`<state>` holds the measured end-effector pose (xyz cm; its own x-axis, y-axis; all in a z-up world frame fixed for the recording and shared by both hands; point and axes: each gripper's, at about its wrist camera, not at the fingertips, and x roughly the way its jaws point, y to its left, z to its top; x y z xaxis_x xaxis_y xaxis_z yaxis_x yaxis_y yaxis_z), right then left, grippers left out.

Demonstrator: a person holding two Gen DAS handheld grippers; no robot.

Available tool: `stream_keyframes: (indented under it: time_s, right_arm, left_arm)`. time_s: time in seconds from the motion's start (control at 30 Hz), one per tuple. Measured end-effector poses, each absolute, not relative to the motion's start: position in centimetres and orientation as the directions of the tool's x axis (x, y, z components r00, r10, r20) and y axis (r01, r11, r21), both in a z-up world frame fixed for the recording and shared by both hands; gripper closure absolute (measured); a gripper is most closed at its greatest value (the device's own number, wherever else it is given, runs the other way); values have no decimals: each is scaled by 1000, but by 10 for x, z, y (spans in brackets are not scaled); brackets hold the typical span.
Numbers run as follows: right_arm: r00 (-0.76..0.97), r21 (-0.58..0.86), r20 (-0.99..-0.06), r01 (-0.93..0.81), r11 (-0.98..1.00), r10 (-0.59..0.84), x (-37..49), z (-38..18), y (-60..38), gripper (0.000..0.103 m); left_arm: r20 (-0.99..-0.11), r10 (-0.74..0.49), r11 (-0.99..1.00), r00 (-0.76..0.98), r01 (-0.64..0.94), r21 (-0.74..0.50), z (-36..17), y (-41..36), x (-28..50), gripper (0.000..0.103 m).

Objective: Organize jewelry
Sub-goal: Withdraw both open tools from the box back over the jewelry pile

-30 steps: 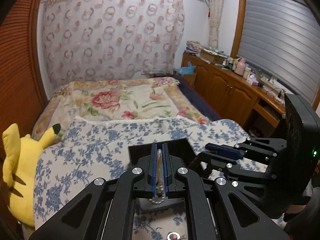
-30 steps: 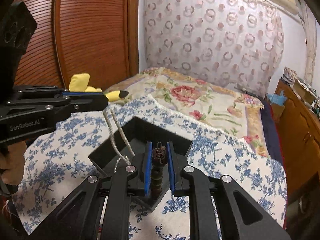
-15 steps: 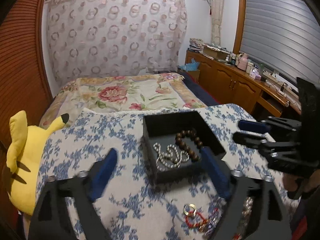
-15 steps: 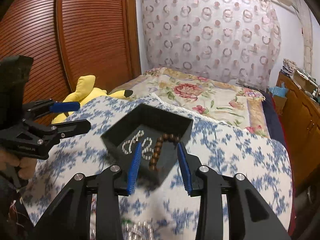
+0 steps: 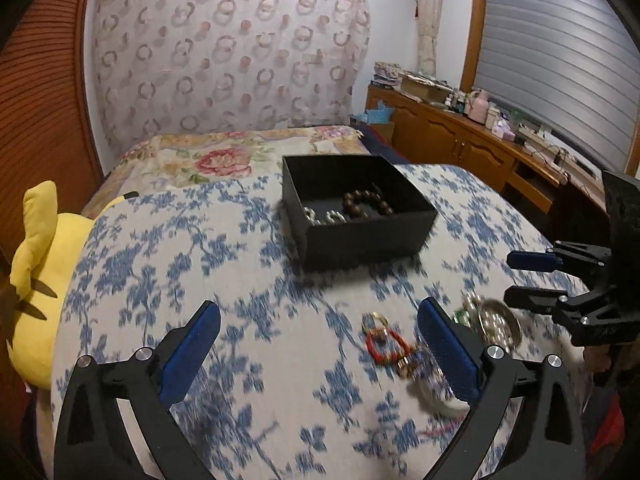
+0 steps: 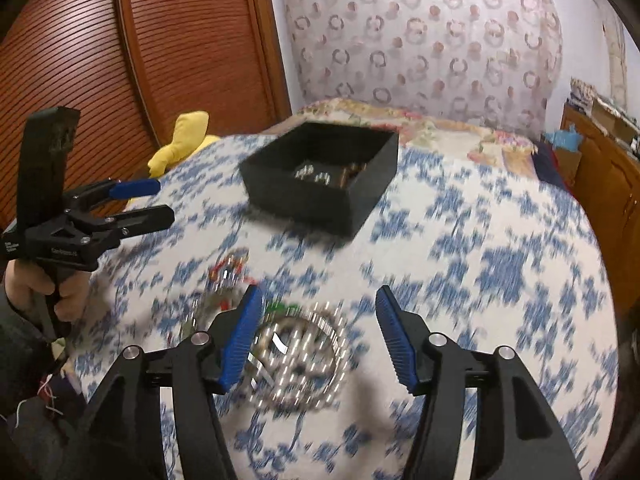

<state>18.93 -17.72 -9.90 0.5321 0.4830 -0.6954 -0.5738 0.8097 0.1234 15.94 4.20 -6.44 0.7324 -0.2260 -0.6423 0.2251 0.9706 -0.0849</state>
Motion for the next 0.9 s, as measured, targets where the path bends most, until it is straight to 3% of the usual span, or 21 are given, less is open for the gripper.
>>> stream_keyframes:
  time_s: [0.27,0.53,0.9]
  right_arm:
    - [487,147,-726,-580,801,486,175,-115,-167,38]
    - [500,77,-761,-562,824,412,178,-126,-157,37]
    - [569,38,-707,-561,827,419,161,-108,-173,41]
  left_arm:
    - [-648,-257,964,717,234,-124,-73,37,135,8]
    - [-667,-268,961,695,245,-130,-81,30,130,8]
    - [-694,-295,949,657,286,-132,-88,9,133,8]
